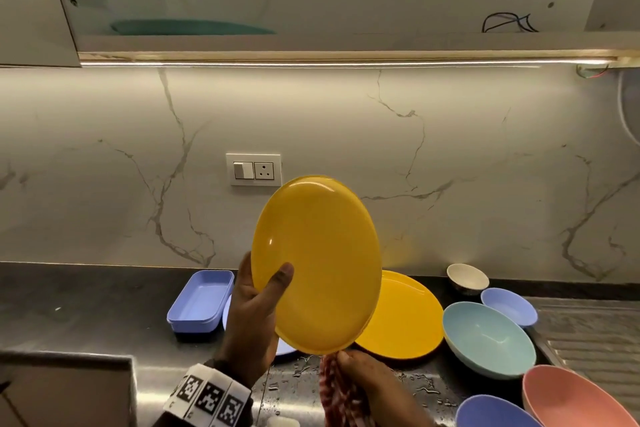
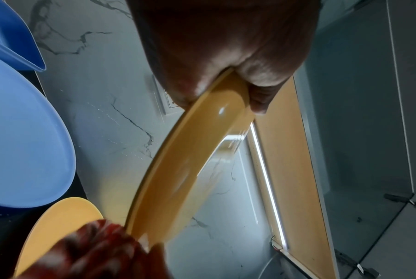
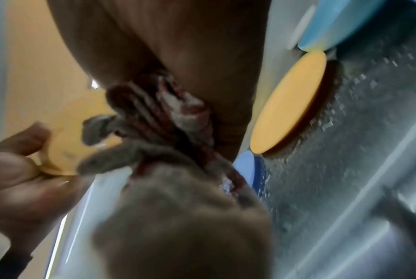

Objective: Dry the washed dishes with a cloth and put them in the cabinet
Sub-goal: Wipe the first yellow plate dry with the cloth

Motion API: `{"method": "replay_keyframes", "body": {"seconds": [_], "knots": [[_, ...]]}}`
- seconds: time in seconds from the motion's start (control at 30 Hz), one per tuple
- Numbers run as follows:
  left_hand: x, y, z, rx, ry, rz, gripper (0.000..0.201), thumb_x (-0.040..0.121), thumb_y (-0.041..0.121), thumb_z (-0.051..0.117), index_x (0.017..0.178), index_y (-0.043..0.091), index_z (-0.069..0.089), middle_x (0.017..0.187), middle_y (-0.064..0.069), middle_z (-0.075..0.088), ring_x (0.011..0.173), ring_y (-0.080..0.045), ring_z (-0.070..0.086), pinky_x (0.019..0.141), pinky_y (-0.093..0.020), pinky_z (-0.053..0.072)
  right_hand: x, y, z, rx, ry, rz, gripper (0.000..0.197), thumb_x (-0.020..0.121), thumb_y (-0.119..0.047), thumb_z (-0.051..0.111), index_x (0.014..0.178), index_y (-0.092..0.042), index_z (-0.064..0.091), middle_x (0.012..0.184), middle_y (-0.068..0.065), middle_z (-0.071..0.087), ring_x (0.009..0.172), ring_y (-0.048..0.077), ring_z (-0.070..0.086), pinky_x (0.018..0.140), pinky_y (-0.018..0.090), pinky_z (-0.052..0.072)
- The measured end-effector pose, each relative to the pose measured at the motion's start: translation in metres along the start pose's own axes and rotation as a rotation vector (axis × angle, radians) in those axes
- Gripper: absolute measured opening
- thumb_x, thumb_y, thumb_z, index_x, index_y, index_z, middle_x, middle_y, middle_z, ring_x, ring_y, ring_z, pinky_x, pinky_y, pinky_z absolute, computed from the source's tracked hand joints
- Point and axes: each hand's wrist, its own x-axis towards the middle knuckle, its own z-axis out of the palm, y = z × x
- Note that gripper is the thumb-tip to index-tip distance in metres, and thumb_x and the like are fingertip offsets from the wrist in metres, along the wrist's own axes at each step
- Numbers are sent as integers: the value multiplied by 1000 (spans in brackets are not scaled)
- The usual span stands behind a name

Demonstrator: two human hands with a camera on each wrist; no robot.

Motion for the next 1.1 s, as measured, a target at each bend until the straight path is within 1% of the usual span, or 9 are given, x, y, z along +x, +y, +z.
{"method": "replay_keyframes", "body": {"seconds": [0.07, 0.17, 0.3, 0.4, 0.57, 0.73, 0.87, 1.0, 1.1], "knots": [[2, 2, -5, -17, -1, -24, 43, 87, 24, 59, 127, 37, 55, 118, 4, 72, 103, -26, 71, 84, -56, 57, -14, -16, -7, 6, -45, -3, 28, 69, -38, 70, 87, -17, 74, 112, 4, 71, 104, 18, 62, 96, 39, 48], [3, 0, -9, 7, -6, -43, 40, 86, 26, 59, 124, 37, 56, 117, 4, 73, 101, -27, 72, 80, -55, 59, -33, -59, -17, 144, -23, -79, 27, 77, -30, 66, 81, -4, 59, 79, 18, 60, 70, 28, 55, 56, 30, 47], [-1, -9, -2, 35, -53, -106, 44, 83, 29, 61, 127, 34, 55, 119, 1, 73, 103, -29, 72, 82, -53, 59, -26, -123, -20, -419, 202, -532, 22, 89, -44, 60, 101, -26, 66, 86, -1, 69, 76, 22, 63, 64, 37, 53], [-7, -16, 6, 85, -137, -143, 44, 85, 31, 60, 129, 33, 55, 122, 0, 72, 108, -29, 70, 91, -57, 55, -1, -146, -13, -772, 334, -733, 25, 99, -32, 57, 124, -29, 61, 104, -1, 66, 88, 17, 63, 74, 26, 53], [-15, -27, 10, 141, -254, -176, 75, 73, 66, 73, 136, 32, 52, 130, -5, 67, 118, -34, 65, 97, -61, 51, 34, -131, 4, -1109, 368, -704, 33, 101, -34, 48, 132, -27, 59, 122, 4, 58, 111, 27, 53, 99, 39, 45], [-15, -32, 7, -5, -213, -204, 99, 57, 76, 78, 135, 20, 54, 134, -19, 62, 123, -37, 60, 104, -61, 46, 18, -100, 28, -1182, 334, -849, 34, 99, -33, 48, 128, -26, 63, 126, 4, 59, 107, 29, 52, 97, 41, 44], [-14, -29, 3, -161, -238, -316, 107, 59, 88, 62, 139, 17, 51, 141, -18, 58, 132, -36, 54, 112, -56, 39, -5, -81, 42, -1297, 253, -846, 34, 101, -33, 46, 132, -25, 58, 137, 3, 50, 112, 30, 46, 93, 43, 47], [-13, -25, 3, -289, -258, -435, 95, 77, 82, 28, 140, 15, 50, 138, -19, 60, 128, -39, 57, 107, -59, 42, -14, -62, 40, -1449, 184, -849, 40, 97, -29, 51, 136, -24, 51, 141, 8, 48, 115, 36, 48, 80, 47, 56], [-13, -25, 2, -273, -249, -490, 79, 88, 69, 26, 136, 15, 58, 135, -20, 62, 125, -40, 59, 105, -59, 44, -17, -46, 32, -1490, 174, -945, 39, 91, -27, 56, 131, -25, 53, 134, 6, 52, 106, 34, 54, 69, 42, 58]]}}
